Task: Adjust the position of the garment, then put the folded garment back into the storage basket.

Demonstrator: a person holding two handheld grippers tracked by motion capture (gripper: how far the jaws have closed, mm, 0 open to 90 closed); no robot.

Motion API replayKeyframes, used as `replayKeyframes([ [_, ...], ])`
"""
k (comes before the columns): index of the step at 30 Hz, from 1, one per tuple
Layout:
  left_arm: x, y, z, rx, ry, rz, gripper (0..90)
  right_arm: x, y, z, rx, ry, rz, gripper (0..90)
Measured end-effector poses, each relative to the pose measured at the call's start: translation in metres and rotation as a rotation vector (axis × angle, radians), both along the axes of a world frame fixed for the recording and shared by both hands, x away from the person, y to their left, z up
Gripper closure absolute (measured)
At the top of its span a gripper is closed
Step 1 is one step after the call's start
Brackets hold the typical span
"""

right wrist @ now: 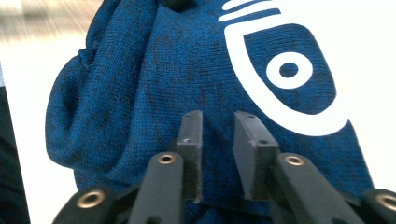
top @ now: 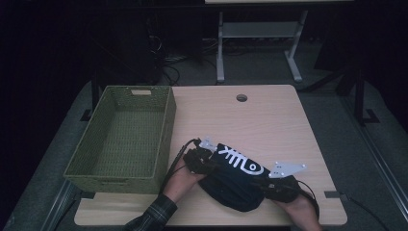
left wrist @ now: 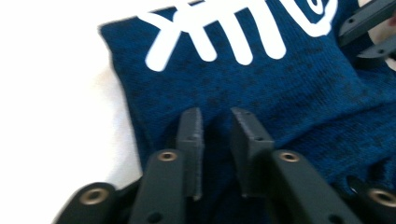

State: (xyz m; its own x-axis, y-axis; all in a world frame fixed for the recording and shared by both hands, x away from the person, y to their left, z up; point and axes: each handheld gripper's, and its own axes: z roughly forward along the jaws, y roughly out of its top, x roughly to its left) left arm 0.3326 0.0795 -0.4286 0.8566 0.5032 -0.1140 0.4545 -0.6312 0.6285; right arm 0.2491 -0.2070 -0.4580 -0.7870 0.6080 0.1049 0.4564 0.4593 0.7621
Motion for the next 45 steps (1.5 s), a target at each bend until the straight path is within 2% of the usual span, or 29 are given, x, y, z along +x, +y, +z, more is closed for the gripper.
replayKeyframes([
  [2, 0.003, 0.004, 0.003, -0.003, -0.005, 0.023, 65.1, -0.003, -0.004, 0.002, -0.001, -0.023, -0.016, 59.7],
  [4, 0.006, 0.006, 0.003, -0.014, 0.010, 0.049, 58.8, -0.008, -0.009, 0.005, -0.003, -0.041, -0.050, 54.4],
  [5, 0.008, 0.007, 0.003, -0.002, 0.016, 0.051, 54.4, -0.010, -0.013, 0.007, 0.002, -0.042, -0.069, 51.4],
  [11, 0.017, 0.009, -0.005, -0.012, 0.042, 0.085, 37.8, -0.018, -0.043, 0.008, -0.001, -0.054, -0.186, 37.6],
  [14, 0.020, 0.010, -0.010, 0.000, 0.059, 0.083, 32.9, -0.020, -0.057, 0.005, -0.026, -0.059, -0.258, 25.5],
  [18, 0.023, 0.010, -0.015, 0.006, 0.071, 0.082, 28.1, -0.014, -0.074, -0.001, -0.040, -0.045, -0.336, 17.2],
  [20, 0.023, 0.010, -0.017, 0.000, 0.080, 0.085, 27.9, -0.010, -0.080, -0.004, -0.045, -0.036, -0.358, 14.2],
  [21, 0.023, 0.010, -0.018, 0.012, 0.081, 0.075, 27.5, -0.007, -0.082, -0.007, -0.051, -0.031, -0.368, 14.0],
  [22, 0.022, 0.009, -0.020, -0.001, 0.086, 0.086, 27.5, -0.005, -0.084, -0.009, -0.054, -0.024, -0.376, 13.8],
  [24, 0.022, 0.007, -0.021, 0.017, 0.077, 0.070, 27.3, -0.002, -0.087, -0.012, -0.050, -0.015, -0.386, 13.2],
  [28, 0.020, 0.003, -0.023, 0.048, 0.072, 0.046, 27.3, 0.004, -0.089, -0.016, -0.061, -0.022, -0.405, 11.4],
  [32, 0.020, 0.003, -0.025, 0.041, 0.083, 0.049, 27.9, 0.008, -0.088, -0.020, -0.084, -0.026, -0.426, 10.2],
  [38, 0.021, 0.003, -0.026, 0.034, 0.106, 0.027, 33.7, 0.011, -0.084, -0.024, -0.124, -0.019, -0.427, 8.8],
  [42, 0.021, 0.004, -0.025, 0.031, 0.118, 0.006, 40.4, 0.012, -0.084, -0.024, -0.125, -0.023, -0.418, 8.7],
  [45, 0.021, 0.004, -0.026, 0.011, 0.130, 0.002, 45.6, 0.013, -0.085, -0.025, -0.112, 0.001, -0.415, 8.7],
])
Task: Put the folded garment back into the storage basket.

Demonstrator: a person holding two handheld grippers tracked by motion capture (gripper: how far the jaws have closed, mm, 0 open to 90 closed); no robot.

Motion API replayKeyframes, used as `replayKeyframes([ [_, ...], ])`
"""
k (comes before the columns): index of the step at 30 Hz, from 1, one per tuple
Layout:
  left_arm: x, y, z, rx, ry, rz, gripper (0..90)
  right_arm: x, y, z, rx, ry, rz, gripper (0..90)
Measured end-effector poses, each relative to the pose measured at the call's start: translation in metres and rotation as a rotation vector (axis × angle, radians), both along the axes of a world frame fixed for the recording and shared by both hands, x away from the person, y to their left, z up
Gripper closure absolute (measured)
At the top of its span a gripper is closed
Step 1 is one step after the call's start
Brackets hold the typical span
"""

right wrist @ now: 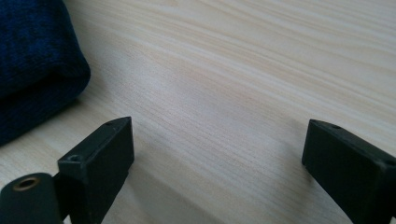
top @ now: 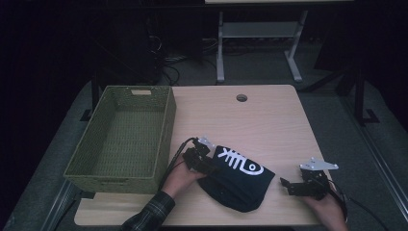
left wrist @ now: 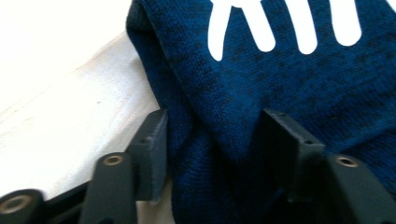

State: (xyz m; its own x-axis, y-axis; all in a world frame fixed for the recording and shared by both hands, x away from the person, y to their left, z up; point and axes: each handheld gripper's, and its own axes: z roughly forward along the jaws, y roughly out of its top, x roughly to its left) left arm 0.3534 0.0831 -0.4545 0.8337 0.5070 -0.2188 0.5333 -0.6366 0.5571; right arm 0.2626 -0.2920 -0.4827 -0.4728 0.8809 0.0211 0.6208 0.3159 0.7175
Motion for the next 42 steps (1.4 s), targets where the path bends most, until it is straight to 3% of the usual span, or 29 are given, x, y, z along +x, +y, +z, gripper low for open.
replayKeyframes([
  [12, 0.003, 0.001, -0.002, -0.051, 0.079, -0.004, 66.4, 0.000, 0.000, 0.000, 0.005, 0.005, -0.004, 8.8],
  [23, 0.004, 0.000, 0.006, -0.036, 0.085, -0.017, 74.6, 0.000, 0.000, 0.000, 0.003, 0.004, -0.003, 8.9],
  [26, 0.003, 0.000, 0.011, -0.060, 0.103, -0.001, 74.7, 0.000, -0.001, 0.000, 0.004, 0.004, -0.003, 9.1],
  [29, 0.000, -0.002, 0.020, -0.041, 0.087, 0.004, 74.7, 0.000, -0.001, 0.000, 0.003, 0.004, -0.003, 9.1],
  [42, -0.008, -0.006, 0.070, -0.043, 0.039, -0.007, 74.6, 0.000, 0.000, 0.000, 0.008, 0.009, -0.009, 9.1],
])
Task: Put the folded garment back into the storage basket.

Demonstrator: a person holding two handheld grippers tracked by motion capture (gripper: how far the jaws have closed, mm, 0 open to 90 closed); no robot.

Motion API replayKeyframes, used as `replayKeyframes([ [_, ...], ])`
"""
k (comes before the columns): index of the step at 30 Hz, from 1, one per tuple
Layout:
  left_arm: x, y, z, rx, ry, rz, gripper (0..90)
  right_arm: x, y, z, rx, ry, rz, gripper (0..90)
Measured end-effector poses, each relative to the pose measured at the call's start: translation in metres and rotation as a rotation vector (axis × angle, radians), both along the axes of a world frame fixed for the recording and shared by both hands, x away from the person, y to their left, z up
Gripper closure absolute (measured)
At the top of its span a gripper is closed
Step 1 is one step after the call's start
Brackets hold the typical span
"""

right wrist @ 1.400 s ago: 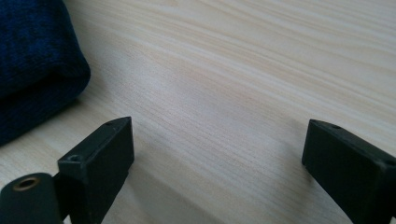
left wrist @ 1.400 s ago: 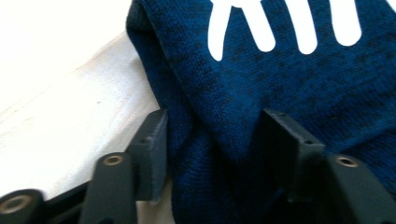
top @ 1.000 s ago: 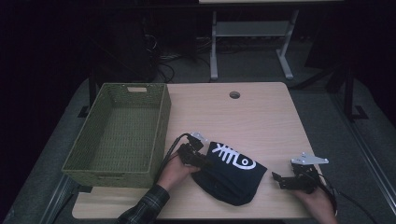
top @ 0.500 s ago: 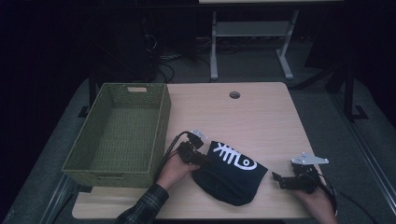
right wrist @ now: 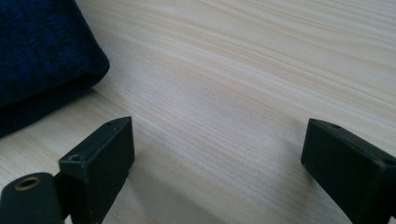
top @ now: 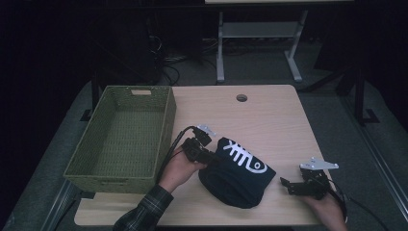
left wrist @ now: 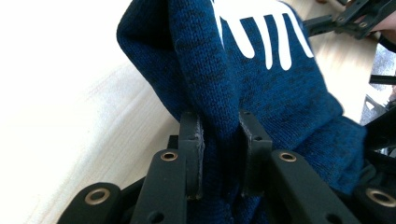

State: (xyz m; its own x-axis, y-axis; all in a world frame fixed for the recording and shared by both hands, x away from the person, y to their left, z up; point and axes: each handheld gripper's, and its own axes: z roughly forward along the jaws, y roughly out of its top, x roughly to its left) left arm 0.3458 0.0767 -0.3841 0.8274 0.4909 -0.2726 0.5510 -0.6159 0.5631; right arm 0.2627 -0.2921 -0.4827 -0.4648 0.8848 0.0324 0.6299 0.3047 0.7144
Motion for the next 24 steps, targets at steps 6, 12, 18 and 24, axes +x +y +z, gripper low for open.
replayKeyframes([
  [6, -0.002, 0.000, 0.015, -0.004, -0.014, -0.009, 74.5, 0.000, 0.000, 0.000, -0.001, 0.000, 0.000, 9.1],
  [12, 0.000, 0.000, 0.031, -0.012, -0.020, -0.023, 74.5, 0.000, 0.000, 0.000, 0.000, -0.001, 0.000, 9.1],
  [18, 0.001, 0.006, 0.047, -0.039, -0.022, -0.029, 74.5, 0.000, 0.000, 0.000, 0.000, -0.001, 0.000, 9.1],
  [24, 0.002, 0.012, 0.062, -0.048, -0.030, -0.025, 74.5, 0.000, 0.000, 0.000, -0.001, -0.001, 0.000, 9.1],
])
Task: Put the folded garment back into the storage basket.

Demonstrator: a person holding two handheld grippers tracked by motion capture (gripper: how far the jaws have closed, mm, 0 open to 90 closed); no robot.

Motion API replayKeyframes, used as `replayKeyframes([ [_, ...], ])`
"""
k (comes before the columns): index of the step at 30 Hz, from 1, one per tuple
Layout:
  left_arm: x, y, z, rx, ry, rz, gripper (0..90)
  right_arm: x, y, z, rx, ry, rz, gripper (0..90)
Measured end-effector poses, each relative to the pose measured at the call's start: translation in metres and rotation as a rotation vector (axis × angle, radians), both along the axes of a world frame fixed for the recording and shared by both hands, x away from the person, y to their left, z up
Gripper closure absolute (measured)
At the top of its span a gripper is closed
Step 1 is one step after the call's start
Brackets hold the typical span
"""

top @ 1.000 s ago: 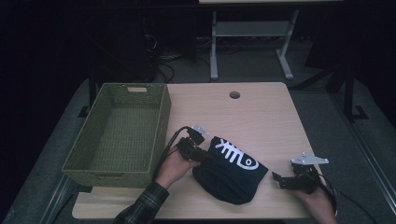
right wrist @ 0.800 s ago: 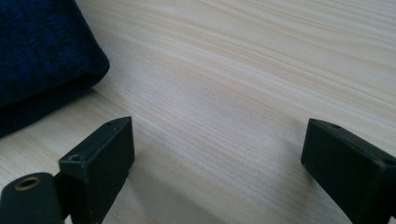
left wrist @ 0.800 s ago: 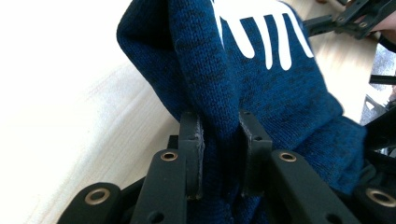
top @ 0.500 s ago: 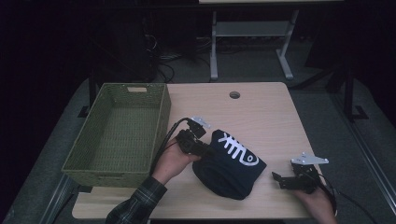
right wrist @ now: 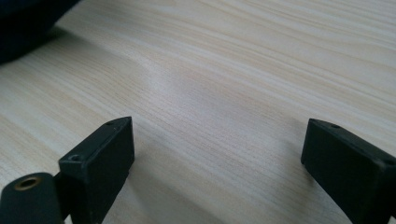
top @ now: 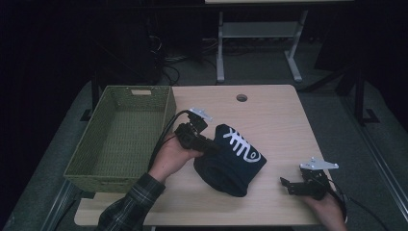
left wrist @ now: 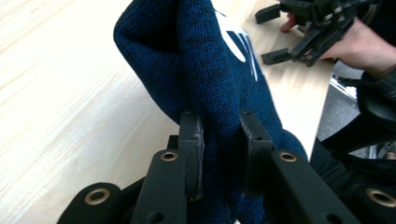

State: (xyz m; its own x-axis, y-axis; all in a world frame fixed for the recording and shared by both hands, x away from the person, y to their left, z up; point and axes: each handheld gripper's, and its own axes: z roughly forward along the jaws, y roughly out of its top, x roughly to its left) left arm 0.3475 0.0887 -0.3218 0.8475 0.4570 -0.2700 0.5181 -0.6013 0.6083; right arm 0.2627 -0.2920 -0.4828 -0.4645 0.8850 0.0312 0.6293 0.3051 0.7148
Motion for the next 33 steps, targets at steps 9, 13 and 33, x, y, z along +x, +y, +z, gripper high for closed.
replayKeyframes([
  [9, 0.002, 0.014, 0.019, 0.010, -0.018, 0.006, 74.5, 0.000, 0.000, 0.000, 0.000, 0.000, 0.000, 9.1],
  [13, 0.003, 0.019, 0.026, 0.006, -0.022, 0.016, 74.5, 0.000, 0.000, 0.000, 0.001, 0.000, 0.000, 9.1],
  [33, 0.006, 0.057, 0.068, 0.037, -0.033, 0.062, 74.5, 0.000, 0.000, 0.000, 0.000, 0.000, 0.000, 9.1],
])
